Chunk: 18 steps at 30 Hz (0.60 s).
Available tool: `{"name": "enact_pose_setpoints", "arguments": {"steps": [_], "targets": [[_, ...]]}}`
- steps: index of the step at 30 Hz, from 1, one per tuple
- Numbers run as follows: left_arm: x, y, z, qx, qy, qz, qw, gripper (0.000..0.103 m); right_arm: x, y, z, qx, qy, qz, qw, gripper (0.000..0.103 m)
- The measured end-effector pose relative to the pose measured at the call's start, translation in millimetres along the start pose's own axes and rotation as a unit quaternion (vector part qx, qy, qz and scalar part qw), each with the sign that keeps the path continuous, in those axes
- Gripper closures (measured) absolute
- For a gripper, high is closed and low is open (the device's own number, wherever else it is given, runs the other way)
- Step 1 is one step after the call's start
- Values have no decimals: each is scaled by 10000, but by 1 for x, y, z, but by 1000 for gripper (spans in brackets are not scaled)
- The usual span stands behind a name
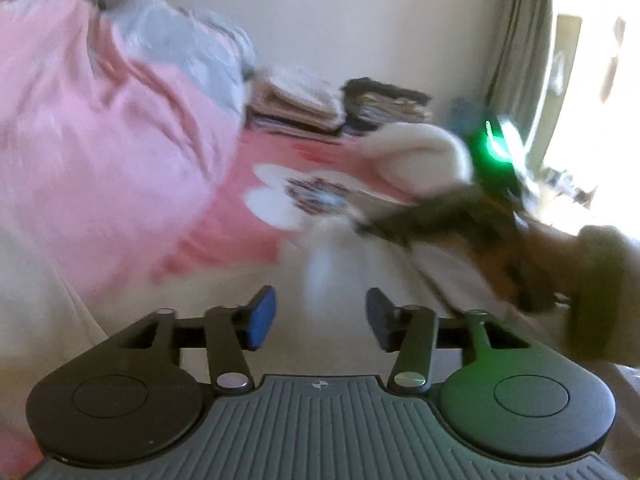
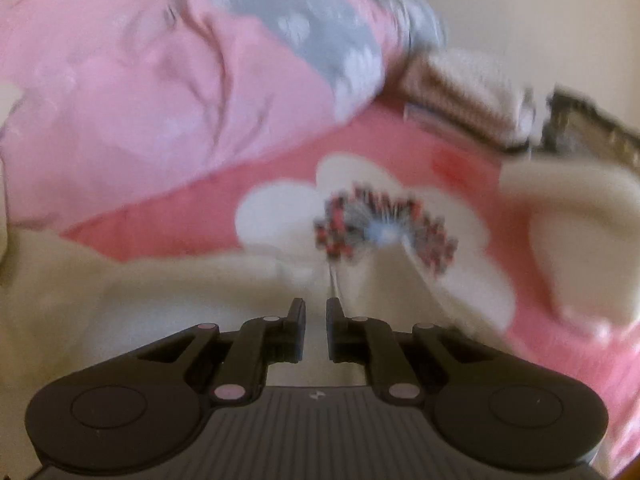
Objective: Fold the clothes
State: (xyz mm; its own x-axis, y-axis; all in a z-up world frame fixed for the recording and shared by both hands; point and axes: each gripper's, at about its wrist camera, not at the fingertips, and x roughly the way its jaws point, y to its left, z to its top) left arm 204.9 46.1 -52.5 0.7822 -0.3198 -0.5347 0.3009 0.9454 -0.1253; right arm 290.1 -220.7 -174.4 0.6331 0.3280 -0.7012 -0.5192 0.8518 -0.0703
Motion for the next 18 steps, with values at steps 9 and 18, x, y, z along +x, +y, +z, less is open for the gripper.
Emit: {"name": "enact_pose_setpoints", "arguments": {"steps": [9,18], "targets": [[96,36,25,1063,1467,-226,9832,43,10,-12,-15,393,74,184,9990,93],[99,42,24,746,1340,-163,9880,98,7,-16,-23,474,-28,271,9985,93]]}}
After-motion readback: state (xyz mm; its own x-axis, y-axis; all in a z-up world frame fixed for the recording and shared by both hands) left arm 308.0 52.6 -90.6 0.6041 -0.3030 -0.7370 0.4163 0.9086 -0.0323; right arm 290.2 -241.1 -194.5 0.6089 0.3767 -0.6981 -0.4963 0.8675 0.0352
